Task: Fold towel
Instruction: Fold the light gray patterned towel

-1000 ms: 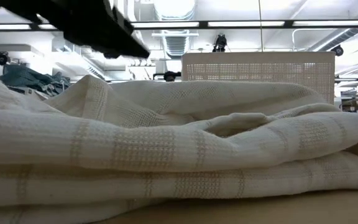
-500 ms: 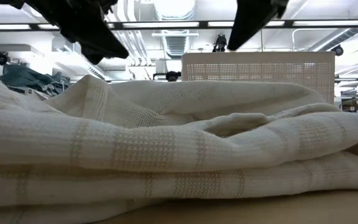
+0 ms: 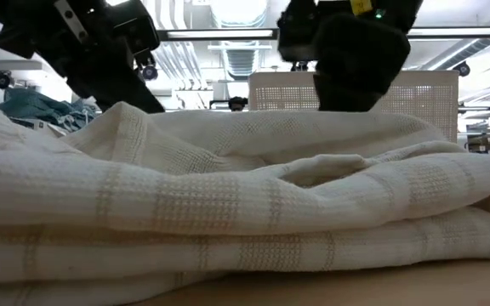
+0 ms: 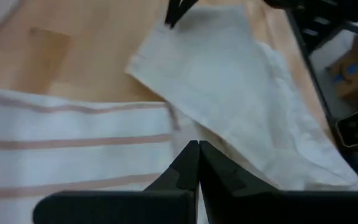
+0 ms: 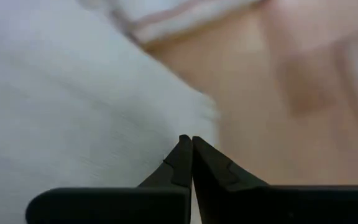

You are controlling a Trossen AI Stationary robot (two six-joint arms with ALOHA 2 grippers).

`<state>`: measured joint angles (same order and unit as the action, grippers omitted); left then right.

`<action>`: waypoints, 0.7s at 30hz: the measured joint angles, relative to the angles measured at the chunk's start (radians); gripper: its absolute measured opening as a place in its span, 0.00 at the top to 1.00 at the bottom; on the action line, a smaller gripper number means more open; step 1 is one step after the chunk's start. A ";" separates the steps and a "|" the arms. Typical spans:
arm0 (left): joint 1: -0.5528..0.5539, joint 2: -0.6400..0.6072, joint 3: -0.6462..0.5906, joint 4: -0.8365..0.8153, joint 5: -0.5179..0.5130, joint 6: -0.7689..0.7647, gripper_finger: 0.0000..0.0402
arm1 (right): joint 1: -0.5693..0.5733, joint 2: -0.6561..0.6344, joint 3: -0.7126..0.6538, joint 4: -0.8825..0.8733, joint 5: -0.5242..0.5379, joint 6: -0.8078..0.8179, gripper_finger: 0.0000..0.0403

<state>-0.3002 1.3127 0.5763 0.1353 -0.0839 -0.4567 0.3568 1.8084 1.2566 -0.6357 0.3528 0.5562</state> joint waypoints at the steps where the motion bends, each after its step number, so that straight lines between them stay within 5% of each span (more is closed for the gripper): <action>1: -0.007 0.023 -0.001 0.035 0.005 0.000 1.00 | -0.002 0.000 -0.018 0.052 -0.041 -0.010 1.00; 9: -0.036 0.174 0.081 0.066 0.025 0.007 1.00 | 0.044 -0.002 -0.025 0.253 -0.203 0.004 1.00; 17: -0.038 0.329 0.172 0.063 0.034 0.034 1.00 | 0.125 -0.003 0.008 0.245 -0.183 0.085 1.00; 21: -0.040 0.380 0.227 0.065 0.098 0.081 1.00 | 0.167 -0.007 0.033 0.142 -0.051 0.088 1.00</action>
<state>-0.3402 1.6928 0.8030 0.2005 0.0139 -0.3755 0.5242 1.8015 1.2893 -0.4937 0.3017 0.6441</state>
